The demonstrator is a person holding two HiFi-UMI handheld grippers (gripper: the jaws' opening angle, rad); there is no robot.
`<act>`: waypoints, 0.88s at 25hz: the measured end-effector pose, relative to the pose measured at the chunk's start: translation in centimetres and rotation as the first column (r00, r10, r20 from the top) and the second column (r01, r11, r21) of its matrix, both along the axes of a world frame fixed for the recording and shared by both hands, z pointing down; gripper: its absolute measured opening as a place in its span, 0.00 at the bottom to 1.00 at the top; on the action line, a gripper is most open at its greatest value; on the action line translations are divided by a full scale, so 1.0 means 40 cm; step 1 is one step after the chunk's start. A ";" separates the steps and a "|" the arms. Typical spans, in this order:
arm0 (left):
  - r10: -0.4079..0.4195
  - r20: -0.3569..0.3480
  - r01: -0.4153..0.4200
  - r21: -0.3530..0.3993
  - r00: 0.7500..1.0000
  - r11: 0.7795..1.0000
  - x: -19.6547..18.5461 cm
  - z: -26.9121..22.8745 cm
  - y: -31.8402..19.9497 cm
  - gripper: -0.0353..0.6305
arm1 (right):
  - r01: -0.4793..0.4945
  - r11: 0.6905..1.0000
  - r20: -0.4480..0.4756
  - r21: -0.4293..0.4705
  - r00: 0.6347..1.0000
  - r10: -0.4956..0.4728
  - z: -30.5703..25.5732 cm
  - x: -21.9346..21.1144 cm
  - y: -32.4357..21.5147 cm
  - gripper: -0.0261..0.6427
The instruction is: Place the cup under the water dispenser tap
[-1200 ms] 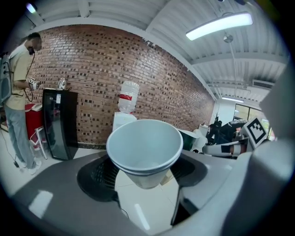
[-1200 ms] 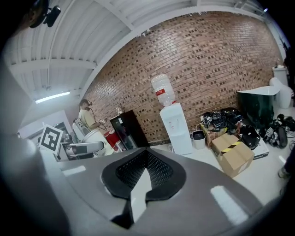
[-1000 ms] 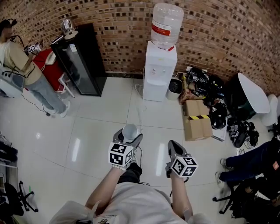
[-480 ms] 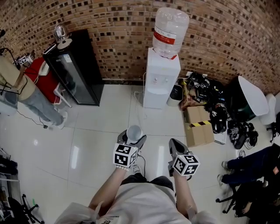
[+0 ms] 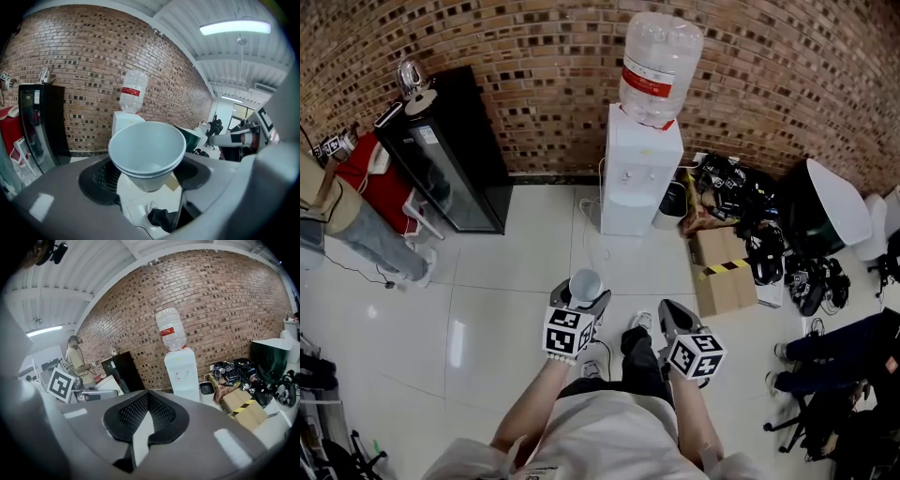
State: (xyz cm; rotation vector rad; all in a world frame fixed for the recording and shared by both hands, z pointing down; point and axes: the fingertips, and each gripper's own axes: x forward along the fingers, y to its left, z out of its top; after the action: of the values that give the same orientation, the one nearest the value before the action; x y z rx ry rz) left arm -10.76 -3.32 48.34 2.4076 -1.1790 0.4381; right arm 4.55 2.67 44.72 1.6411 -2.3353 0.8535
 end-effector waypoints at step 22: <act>0.014 0.124 -0.006 -0.068 0.992 0.998 0.218 0.263 -0.470 0.57 | 0.048 0.996 -0.027 -0.080 0.998 -0.051 0.202 0.185 -0.471 0.04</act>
State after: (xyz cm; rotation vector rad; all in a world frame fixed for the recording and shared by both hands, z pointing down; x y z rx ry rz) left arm -2.04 -22.13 58.84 2.3586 -1.1848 0.6295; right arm 11.94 -16.18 52.81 1.5474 -2.2821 0.8936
